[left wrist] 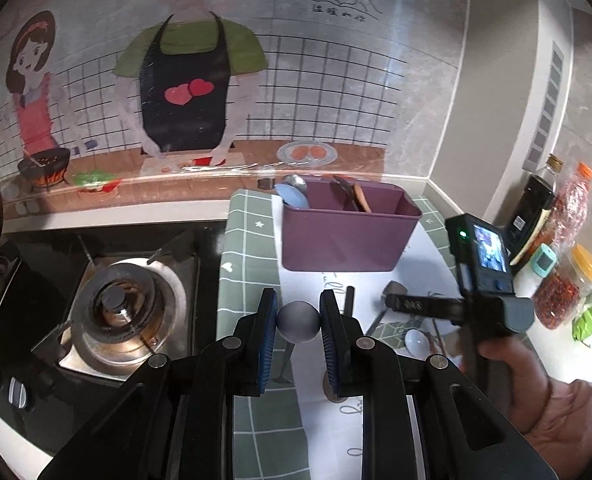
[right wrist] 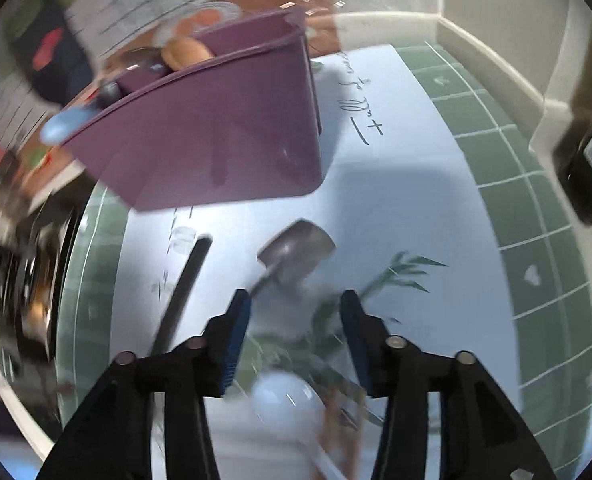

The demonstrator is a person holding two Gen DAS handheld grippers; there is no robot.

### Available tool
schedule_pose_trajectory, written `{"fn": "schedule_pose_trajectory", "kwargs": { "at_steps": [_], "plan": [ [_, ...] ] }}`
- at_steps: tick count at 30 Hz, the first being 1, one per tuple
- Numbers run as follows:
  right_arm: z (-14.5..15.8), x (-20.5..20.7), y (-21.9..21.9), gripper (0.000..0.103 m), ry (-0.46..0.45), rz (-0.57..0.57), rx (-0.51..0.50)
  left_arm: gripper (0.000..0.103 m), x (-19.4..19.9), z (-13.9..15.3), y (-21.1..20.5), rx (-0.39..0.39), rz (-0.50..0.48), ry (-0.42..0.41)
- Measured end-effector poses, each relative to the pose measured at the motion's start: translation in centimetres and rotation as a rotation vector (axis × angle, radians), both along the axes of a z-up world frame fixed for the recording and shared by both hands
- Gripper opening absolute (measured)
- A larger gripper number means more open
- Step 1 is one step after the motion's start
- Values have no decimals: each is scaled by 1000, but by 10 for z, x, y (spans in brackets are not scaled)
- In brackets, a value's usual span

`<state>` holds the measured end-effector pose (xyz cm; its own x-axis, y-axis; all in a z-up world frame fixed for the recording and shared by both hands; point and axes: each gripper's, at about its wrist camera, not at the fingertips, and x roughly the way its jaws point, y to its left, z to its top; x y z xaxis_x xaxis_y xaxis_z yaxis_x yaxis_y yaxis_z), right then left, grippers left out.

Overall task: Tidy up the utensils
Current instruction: 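Lift the spoon with the left tool while the right tool carries the spatula toward the caddy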

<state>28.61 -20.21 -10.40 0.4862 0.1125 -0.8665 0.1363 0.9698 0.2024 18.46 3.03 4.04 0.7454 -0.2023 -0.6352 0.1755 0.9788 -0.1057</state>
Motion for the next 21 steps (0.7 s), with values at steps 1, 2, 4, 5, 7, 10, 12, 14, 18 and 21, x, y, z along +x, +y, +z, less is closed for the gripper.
{"fn": "schedule_pose_trajectory", "kwargs": {
  "at_steps": [1, 2, 4, 5, 7, 10, 12, 14, 18, 21],
  "plan": [
    [-2, 5, 2, 50, 4, -27, -3, 22, 0, 0, 1, -1, 9, 1],
    [-3, 9, 4, 52, 5, -45, -7, 22, 0, 1, 2, -2, 19, 1],
    [-4, 18, 11, 59, -2, -85, -33, 22, 0, 2, 4, 0, 33, 1],
    [-4, 20, 14, 60, -3, -92, -44, 22, -1, 2, 6, -2, 38, -1],
    [-4, 25, 23, 61, -1, -91, -85, 22, -1, 3, 7, -5, 45, -1],
    [-7, 26, 39, 60, -15, -29, -169, 22, -1, 3, 9, -9, 49, -2],
    [-9, 24, 47, 55, -34, 20, -228, 22, -1, 3, 10, -9, 50, -1],
    [-9, 20, 50, 43, -57, 65, -226, 22, 0, 3, 11, -11, 51, 1],
    [-7, 9, 50, 33, -70, 157, -259, 22, 1, 3, 11, -16, 44, 3],
    [2, -9, 43, 13, -123, 216, -247, 22, 2, 2, 11, -20, 36, 6]
  ]
}}
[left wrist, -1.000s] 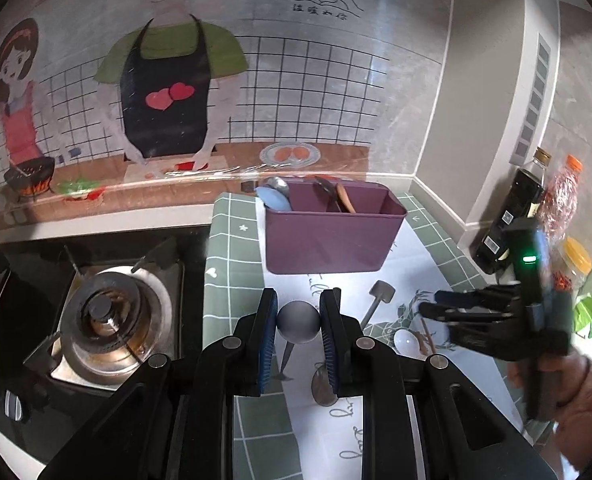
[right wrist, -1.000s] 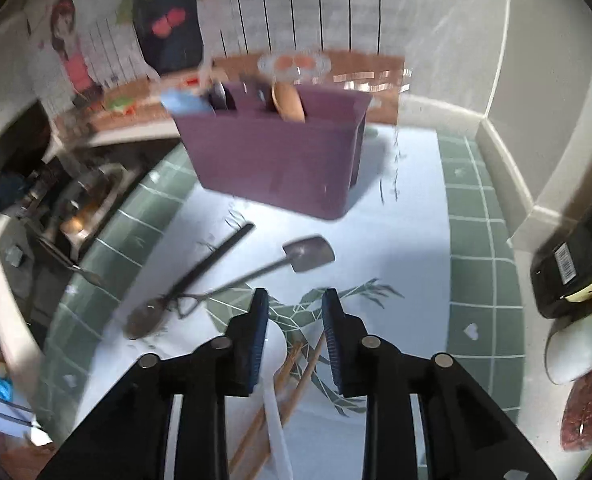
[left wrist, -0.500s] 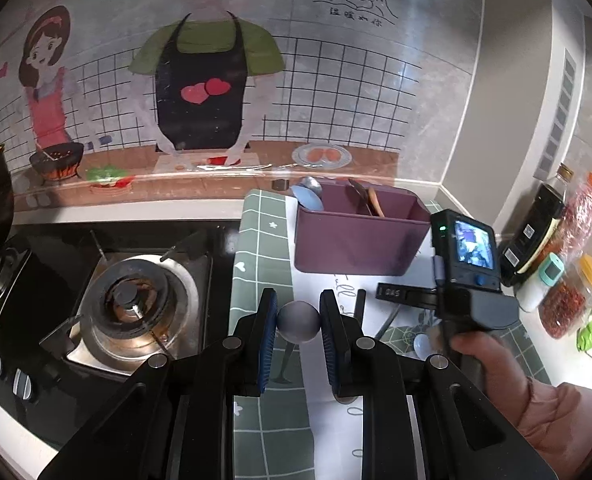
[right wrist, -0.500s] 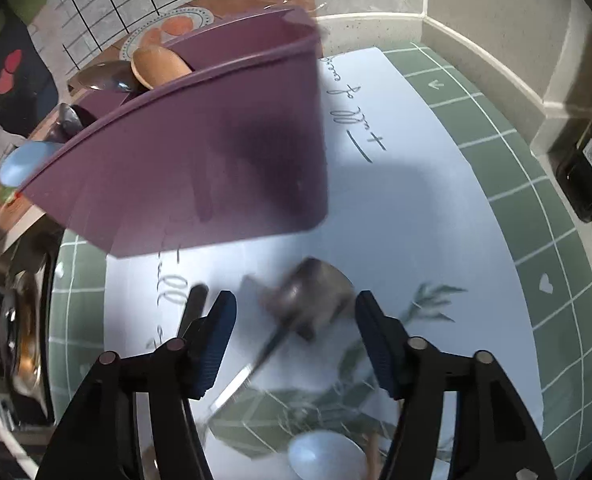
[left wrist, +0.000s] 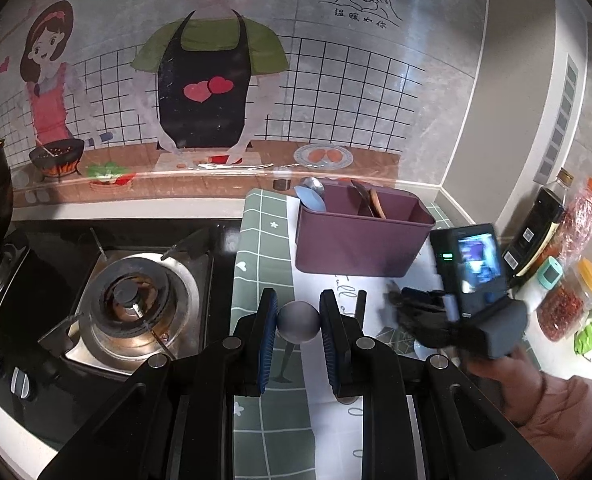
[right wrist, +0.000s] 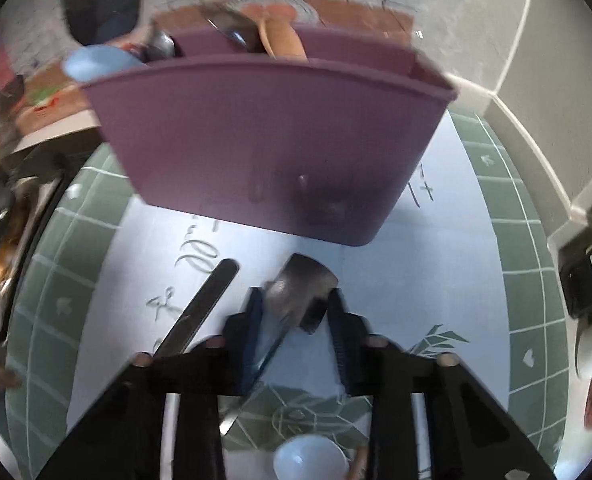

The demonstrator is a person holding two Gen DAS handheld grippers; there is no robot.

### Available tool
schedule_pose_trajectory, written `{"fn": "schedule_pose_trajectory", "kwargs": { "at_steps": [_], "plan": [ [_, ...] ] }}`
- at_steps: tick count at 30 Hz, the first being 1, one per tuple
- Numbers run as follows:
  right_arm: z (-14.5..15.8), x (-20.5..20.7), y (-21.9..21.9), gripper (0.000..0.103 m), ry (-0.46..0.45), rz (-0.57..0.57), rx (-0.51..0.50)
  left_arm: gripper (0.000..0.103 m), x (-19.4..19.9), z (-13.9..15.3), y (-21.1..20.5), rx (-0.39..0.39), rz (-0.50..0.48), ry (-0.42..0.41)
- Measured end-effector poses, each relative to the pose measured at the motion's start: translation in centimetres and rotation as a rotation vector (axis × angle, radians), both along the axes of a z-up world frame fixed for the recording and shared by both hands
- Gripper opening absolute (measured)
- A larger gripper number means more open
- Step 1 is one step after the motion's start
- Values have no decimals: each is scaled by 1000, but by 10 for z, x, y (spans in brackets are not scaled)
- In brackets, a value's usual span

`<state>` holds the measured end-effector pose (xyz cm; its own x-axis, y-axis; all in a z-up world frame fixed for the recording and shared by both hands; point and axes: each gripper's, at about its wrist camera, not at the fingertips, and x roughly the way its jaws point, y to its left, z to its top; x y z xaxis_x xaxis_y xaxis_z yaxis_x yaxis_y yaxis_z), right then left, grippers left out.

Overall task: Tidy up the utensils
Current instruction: 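Lift the spoon with the left tool while the right tool carries the spatula toward the caddy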

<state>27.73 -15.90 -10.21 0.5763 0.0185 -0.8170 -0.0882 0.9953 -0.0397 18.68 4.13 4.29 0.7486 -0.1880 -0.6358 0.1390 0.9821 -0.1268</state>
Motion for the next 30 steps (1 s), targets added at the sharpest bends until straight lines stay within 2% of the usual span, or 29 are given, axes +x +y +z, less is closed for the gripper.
{"fn": "schedule_pose_trajectory", "kwargs": {
  "at_steps": [1, 6, 10, 12, 18, 19, 23, 26, 27, 28, 30],
  "plan": [
    [7, -8, -3, 7, -20, 24, 3, 22, 1, 0, 0, -3, -3, 1],
    [35, -36, -18, 7, -79, 116, 63, 22, 2, -1, -1, -12, -18, 4],
    [45, -31, -49, 7, -71, 86, 94, 22, 2, -1, 1, -20, -20, 7],
    [39, -20, -52, 15, -49, 29, 99, 22, 2, -2, 2, -24, -20, 10],
    [12, 3, -39, 49, 52, -95, 160, 22, 3, -2, 1, -22, -11, 13],
    [9, 6, -37, 50, 57, -111, 172, 22, 3, -2, 1, -22, -8, 14],
    [-6, 28, -20, 50, 99, -196, 190, 22, 1, -1, 4, -23, 6, 13],
    [-9, 36, -4, 50, 97, -209, 93, 22, -1, 1, 9, -43, 10, 9],
    [-10, 36, 2, 44, 93, -190, 56, 22, -1, 1, 11, -54, 8, 10],
    [-10, 35, 8, 34, 83, -157, 28, 22, -1, 2, 14, -67, 5, 11],
    [-10, 30, 13, 33, 70, -96, 15, 22, -2, 2, 16, -92, -2, 17]
  ]
}}
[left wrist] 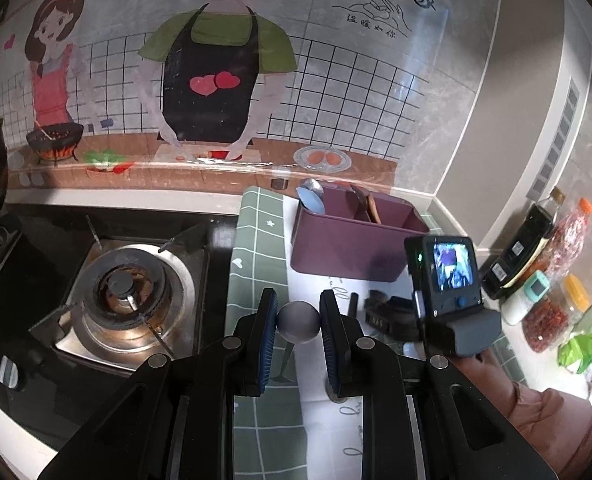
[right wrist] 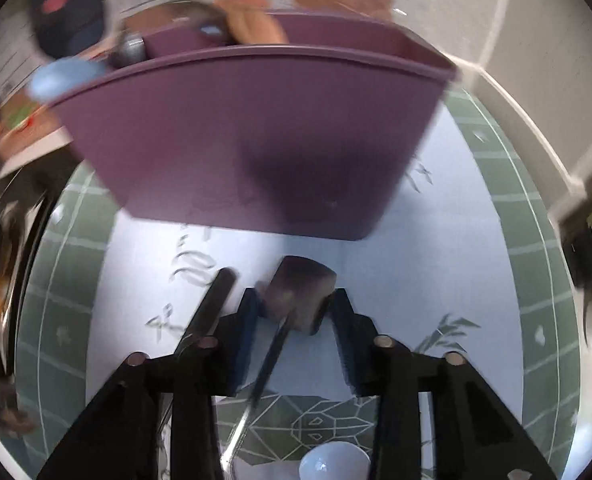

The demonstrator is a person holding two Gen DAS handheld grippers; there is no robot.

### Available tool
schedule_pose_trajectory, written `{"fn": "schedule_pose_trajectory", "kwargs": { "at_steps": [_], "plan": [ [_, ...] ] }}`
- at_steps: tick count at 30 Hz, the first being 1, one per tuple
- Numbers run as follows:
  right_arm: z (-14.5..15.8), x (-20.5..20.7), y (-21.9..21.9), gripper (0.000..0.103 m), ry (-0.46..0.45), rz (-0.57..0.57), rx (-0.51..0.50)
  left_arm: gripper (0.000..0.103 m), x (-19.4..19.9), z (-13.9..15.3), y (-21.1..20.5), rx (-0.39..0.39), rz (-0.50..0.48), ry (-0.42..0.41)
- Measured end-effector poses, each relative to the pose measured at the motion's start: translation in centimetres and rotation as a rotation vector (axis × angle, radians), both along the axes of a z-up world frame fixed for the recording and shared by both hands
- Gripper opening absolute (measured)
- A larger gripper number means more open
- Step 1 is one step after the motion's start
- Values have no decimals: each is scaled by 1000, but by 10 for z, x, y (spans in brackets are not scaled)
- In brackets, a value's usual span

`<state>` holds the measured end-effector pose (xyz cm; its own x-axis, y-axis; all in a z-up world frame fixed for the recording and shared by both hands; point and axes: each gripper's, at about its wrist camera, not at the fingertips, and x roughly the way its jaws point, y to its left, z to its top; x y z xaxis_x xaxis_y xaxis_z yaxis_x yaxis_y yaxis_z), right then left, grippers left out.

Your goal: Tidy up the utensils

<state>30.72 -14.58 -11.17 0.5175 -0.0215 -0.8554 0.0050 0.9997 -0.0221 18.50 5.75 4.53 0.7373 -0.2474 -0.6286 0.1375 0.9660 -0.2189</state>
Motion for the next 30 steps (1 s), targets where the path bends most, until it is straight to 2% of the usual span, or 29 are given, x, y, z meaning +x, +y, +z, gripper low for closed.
{"fn": "schedule_pose_trajectory", "kwargs": {
  "at_steps": [4, 8, 17, 18, 19, 23, 27, 29, 30],
  "plan": [
    [1, -17, -2, 31, -42, 78, -60, 22, 2, 0, 1, -15, -5, 16],
    [14, -38, -23, 30, -84, 136, 30, 22, 4, -1, -4, -10, -15, 22],
    [72, -80, -53, 29, -251, 188, 92, 22, 12, 6, -23, -27, -72, 2],
    [81, -85, -55, 9, -280, 195, 105, 22, 14, 9, -25, -32, -79, -6],
    [87, -90, -57, 1, -295, 199, 113, 22, 16, 12, -27, -36, -82, -11],
    [126, -93, -56, 1, -394, 214, 148, 22, 30, 36, -35, -45, -98, -65],
    [145, -86, -62, 1, -398, 212, 182, 22, 36, 48, -37, -46, -100, -95],
    [144, -80, -67, 1, -382, 209, 152, 22, 39, 47, -37, -41, -97, -92],
    [138, -73, -67, 1, -342, 212, 132, 22, 40, 46, -37, -41, -95, -88]
  ]
}}
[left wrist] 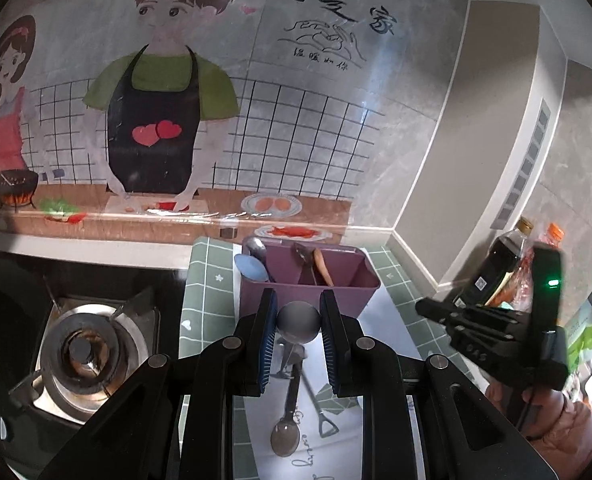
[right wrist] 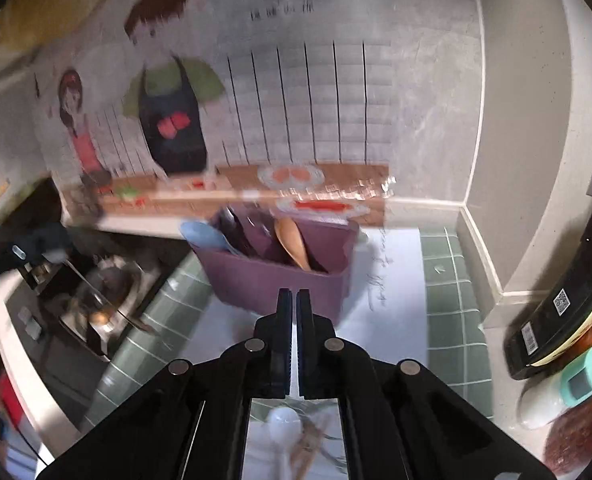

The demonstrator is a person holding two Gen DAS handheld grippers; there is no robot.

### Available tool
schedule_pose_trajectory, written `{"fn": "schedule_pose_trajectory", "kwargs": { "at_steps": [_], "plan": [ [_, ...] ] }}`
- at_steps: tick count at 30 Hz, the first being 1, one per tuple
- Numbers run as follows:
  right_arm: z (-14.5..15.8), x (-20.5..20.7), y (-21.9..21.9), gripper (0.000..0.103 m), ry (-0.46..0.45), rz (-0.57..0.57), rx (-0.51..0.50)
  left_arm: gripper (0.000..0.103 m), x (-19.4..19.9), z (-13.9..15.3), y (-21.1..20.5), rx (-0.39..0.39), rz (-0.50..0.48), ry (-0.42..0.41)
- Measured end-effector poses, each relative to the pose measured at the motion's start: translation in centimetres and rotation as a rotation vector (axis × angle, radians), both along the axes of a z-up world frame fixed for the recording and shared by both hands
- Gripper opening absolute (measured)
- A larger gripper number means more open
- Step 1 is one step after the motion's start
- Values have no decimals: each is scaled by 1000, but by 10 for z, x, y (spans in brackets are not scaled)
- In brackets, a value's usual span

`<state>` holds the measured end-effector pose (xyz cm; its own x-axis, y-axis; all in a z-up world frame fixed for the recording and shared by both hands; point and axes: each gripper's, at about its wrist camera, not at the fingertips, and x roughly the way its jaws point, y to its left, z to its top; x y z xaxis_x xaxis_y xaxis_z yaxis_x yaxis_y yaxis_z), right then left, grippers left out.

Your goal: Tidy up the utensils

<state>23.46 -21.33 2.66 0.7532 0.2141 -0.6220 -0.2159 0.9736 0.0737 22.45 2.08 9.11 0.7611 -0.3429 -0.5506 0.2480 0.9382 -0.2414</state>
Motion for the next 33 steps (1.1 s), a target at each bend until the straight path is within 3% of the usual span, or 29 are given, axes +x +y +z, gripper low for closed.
{"fn": "schedule_pose_trajectory", "kwargs": {
  "at_steps": [5, 7, 10, 19, 23, 26, 28, 33],
  "plan": [
    [-46, 27, 6, 12, 157, -1, 27, 22, 0, -12, 9, -4, 31, 32],
    [-67, 40, 20, 26, 204, 16, 49, 22, -2, -16, 15, -2, 51, 43],
    [-89, 53, 51, 34, 252, 96, 41, 22, -5, -19, 24, 4, 82, 51],
    [-132, 83, 120, 34, 291, 319, -154, 22, -13, -23, 41, 15, 144, 69],
    [-137, 87, 128, 35, 278, 332, -220, 22, -15, -24, 42, 17, 150, 76],
    [-133, 86, 122, 16, 285, 323, -195, 22, -16, -24, 40, 17, 149, 79],
    [-127, 82, 116, 8, 273, 314, -169, 22, -17, -25, 39, 17, 147, 80],
    [-103, 61, 96, 6, 213, 292, -117, 22, -17, -24, 32, 13, 125, 76]
  ]
}}
